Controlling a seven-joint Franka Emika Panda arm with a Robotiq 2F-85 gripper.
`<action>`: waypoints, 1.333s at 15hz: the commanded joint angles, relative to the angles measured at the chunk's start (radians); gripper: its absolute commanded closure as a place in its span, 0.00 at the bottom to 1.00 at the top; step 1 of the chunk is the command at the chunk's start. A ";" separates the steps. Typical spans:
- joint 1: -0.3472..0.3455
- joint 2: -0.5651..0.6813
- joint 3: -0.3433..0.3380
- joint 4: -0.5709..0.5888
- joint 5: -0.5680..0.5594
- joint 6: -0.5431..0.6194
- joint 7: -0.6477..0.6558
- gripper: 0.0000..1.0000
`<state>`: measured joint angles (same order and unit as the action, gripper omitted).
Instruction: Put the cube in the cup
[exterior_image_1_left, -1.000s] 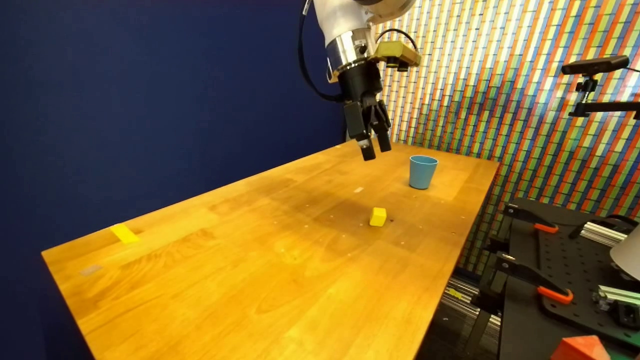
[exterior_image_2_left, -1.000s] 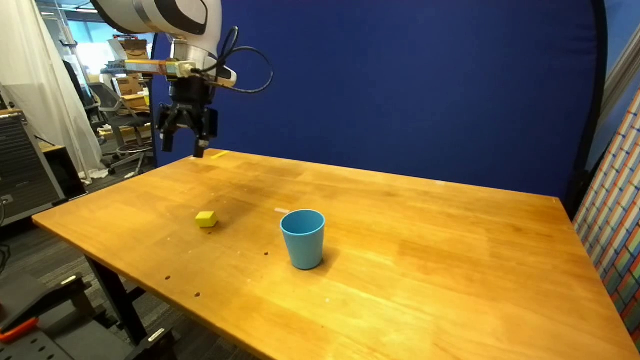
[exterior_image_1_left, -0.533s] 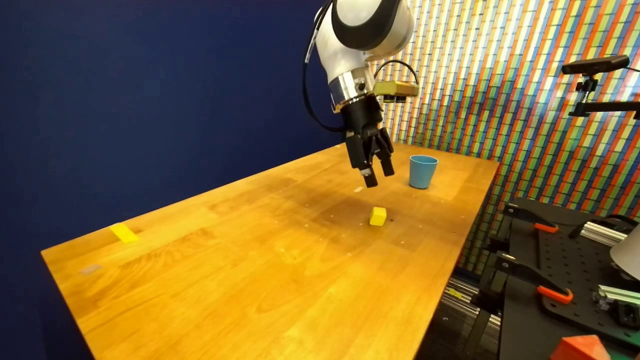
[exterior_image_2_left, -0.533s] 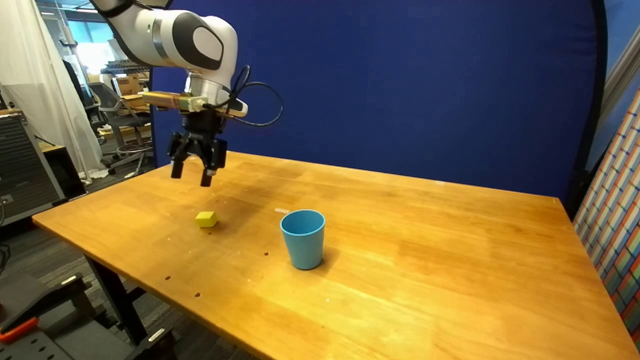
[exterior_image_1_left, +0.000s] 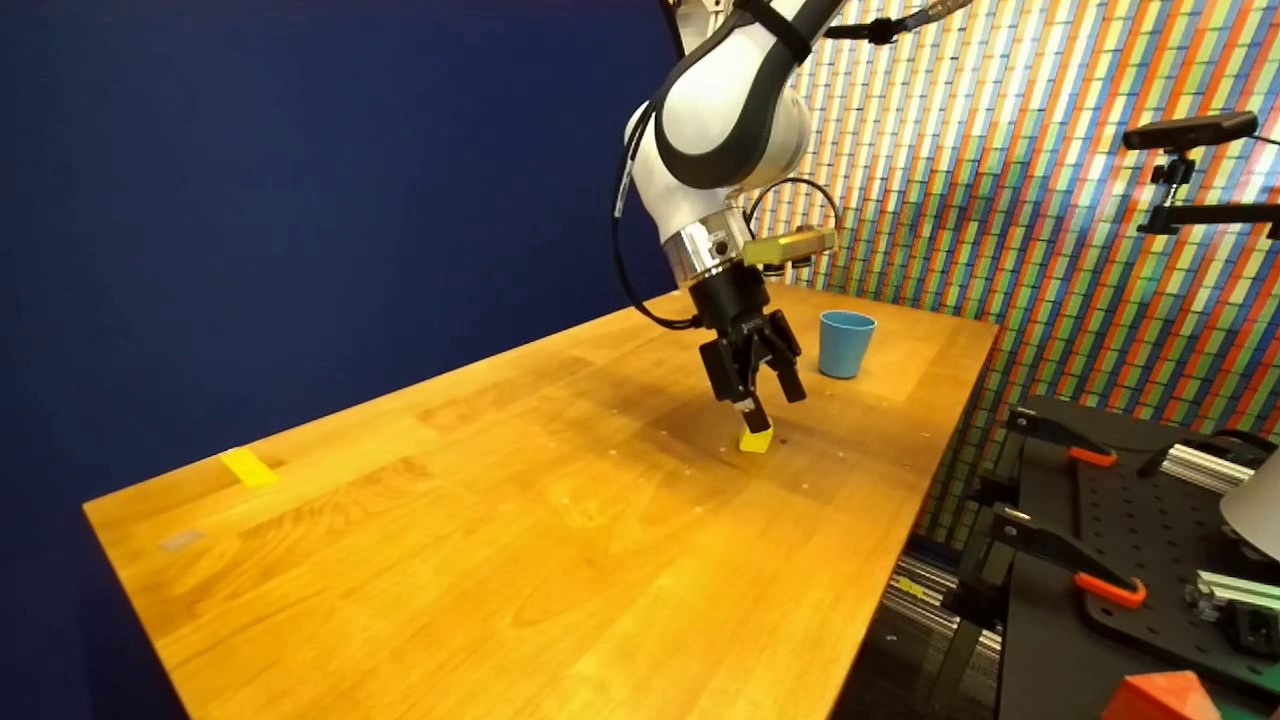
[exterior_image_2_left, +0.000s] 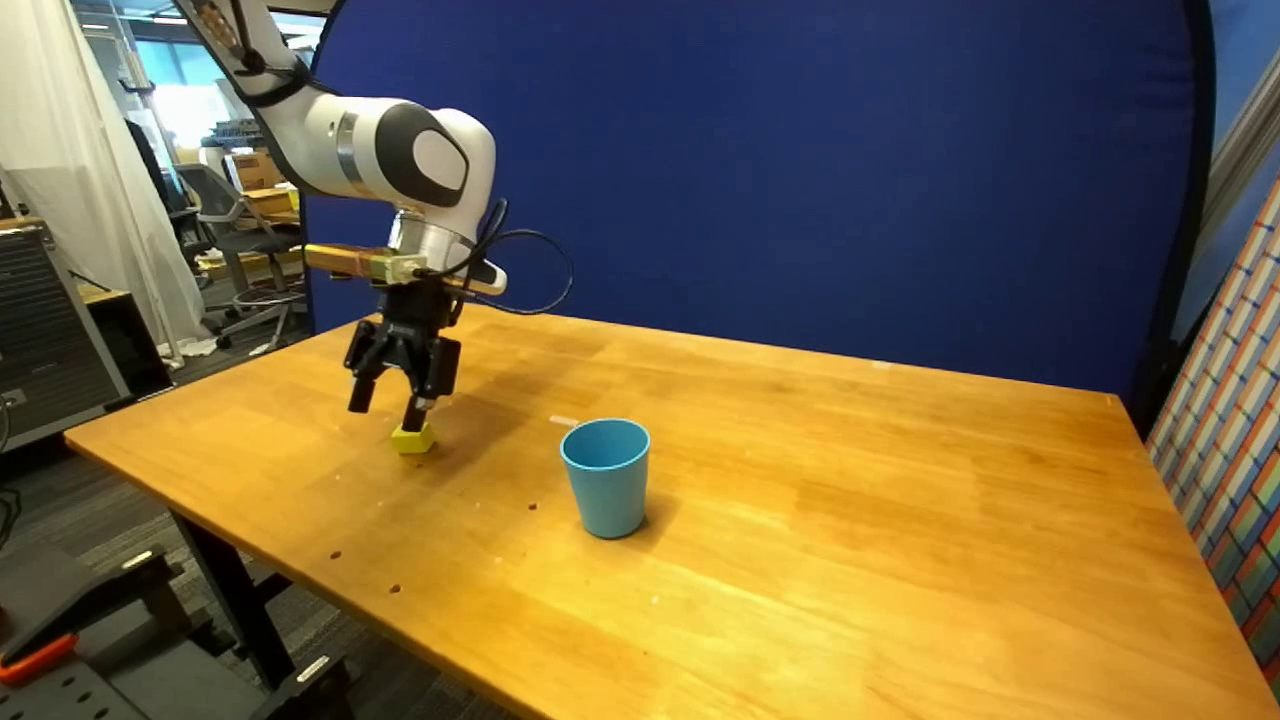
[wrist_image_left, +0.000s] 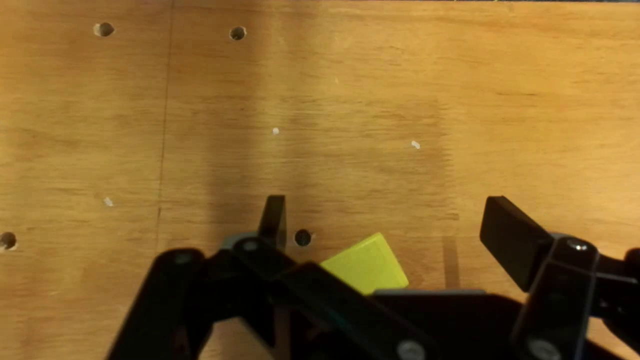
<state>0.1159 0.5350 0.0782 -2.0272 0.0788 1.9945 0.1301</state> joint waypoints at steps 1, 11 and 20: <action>0.031 0.076 -0.027 0.095 -0.048 -0.041 0.066 0.00; 0.003 0.171 -0.023 0.222 -0.033 -0.128 0.043 0.51; -0.094 -0.015 -0.039 0.044 0.158 -0.073 0.024 0.76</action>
<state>0.0616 0.6585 0.0505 -1.8759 0.1804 1.8922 0.1648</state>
